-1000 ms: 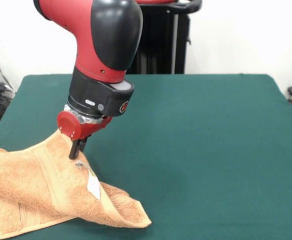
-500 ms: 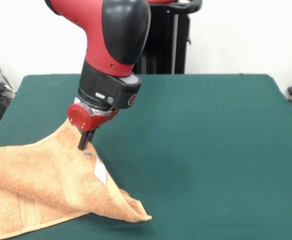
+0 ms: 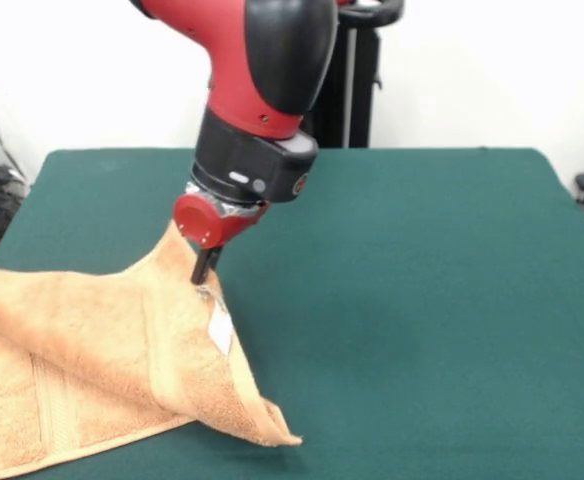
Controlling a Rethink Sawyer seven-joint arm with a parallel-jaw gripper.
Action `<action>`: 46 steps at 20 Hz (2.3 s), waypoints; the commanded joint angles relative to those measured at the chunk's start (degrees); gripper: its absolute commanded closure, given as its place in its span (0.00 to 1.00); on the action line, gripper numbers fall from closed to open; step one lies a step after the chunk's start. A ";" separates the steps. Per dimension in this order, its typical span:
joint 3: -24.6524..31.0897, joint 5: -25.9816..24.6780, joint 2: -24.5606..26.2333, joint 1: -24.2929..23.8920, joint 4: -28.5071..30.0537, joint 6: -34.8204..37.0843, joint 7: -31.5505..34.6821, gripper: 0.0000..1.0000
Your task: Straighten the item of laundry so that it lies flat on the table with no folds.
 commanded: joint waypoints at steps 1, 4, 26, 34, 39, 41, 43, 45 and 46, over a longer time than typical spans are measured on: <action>5.97 0.73 0.57 2.86 7.12 -0.54 6.02 1.00; 6.07 0.77 0.15 3.15 7.98 -0.83 6.01 1.00; 10.41 1.27 -2.78 2.16 12.57 -3.93 5.75 1.00; 9.69 2.29 -2.25 4.30 12.65 -3.71 7.26 1.00; 10.45 2.34 -3.15 4.31 14.13 -4.55 7.52 1.00; 10.73 2.28 -3.54 4.06 14.64 -4.89 7.44 1.00; 10.63 2.58 -3.59 4.55 14.77 -4.81 7.80 1.00; 10.30 2.96 -3.51 5.16 14.77 -4.53 8.19 1.00; 10.06 3.17 -3.42 5.53 14.70 -4.30 8.37 1.00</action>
